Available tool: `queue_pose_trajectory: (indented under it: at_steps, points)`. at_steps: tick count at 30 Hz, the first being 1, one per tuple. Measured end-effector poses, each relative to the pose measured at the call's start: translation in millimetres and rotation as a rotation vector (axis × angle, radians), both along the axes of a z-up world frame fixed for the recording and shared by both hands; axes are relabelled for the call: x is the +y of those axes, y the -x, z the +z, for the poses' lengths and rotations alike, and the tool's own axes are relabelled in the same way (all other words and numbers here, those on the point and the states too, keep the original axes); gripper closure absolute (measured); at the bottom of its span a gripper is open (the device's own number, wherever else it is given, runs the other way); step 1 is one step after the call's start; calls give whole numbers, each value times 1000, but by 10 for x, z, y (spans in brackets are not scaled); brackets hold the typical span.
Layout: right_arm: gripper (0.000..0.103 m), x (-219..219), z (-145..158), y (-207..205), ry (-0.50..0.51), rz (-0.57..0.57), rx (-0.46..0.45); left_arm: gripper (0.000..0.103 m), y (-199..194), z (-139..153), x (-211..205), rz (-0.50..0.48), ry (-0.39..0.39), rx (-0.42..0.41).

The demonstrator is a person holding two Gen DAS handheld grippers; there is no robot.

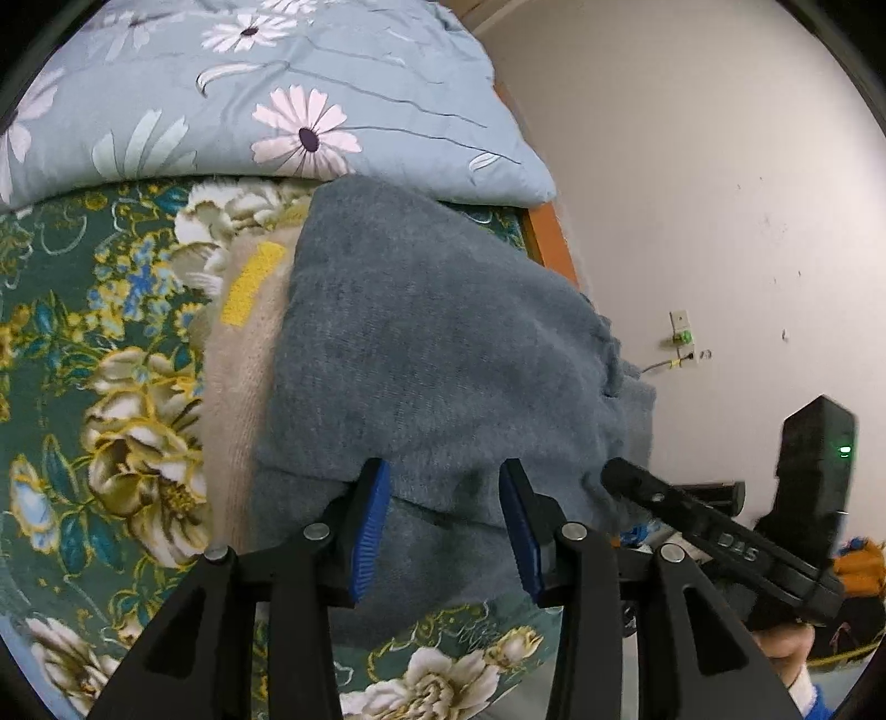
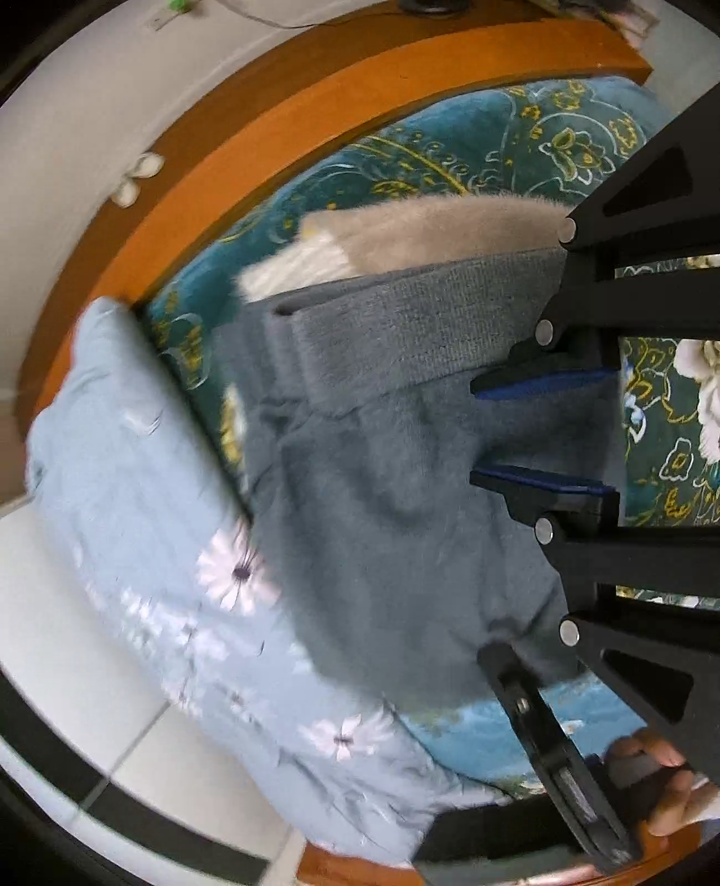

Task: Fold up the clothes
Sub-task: 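Lower the folded sweatpants onto the beige clothes stack with both grippers, then open both grippers and release the sweatpants on the stack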

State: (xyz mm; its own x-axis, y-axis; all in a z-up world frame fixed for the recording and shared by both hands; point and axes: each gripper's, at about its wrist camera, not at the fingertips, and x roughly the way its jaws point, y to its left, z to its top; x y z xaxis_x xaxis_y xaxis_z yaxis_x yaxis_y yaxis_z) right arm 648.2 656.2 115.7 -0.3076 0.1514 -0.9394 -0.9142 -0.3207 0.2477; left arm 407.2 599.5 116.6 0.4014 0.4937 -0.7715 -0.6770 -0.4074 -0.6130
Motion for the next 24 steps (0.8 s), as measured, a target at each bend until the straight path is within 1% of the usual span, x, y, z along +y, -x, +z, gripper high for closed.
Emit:
queue_pose_trajectory:
  at_steps: [3,5,7,9,11,13,14,15,16,17,18,19,20,22,24]
  points:
    - [75,-202,199,21,-56,55,-28,60,-76,185,-136,-37,-34,31]
    - [75,-320,119,14,-33,67,-51,58,-116,268,-251,-47,-41,51]
    - [75,-436,29,6,-8,77,-73,54,-151,283,-383,-40,-31,60]
    - [75,-553,-62,-2,18,88,-95,53,-200,238,-510,-27,3,62]
    - [75,-669,-152,-11,44,98,-117,49,-247,196,-603,-12,43,82]
    - [75,-785,-243,-19,70,108,-139,37,-309,169,-676,5,65,115]
    - [75,-844,-288,-23,83,114,-150,33,-347,156,-724,16,78,133]
    - [74,-902,-333,-27,95,119,-161,26,-380,143,-770,32,88,146]
    - [64,-960,-379,-32,108,124,-172,23,-412,138,-827,52,94,157]
    - [49,-1008,-410,-56,110,128,-170,23,-444,133,-884,73,101,167]
    - [43,-1055,-440,-83,111,132,-168,21,-477,128,-936,92,107,177]
    - [42,-1086,-451,-110,108,140,-156,18,-512,121,-965,104,112,186]
    - [42,-1115,-460,-136,105,147,-144,18,-547,114,-993,117,118,196]
    - [36,-1143,-484,-193,95,174,-144,18,-619,102,-1046,141,130,217]
    - [24,-1081,-497,-189,81,193,-133,18,-735,104,-1053,150,160,257]
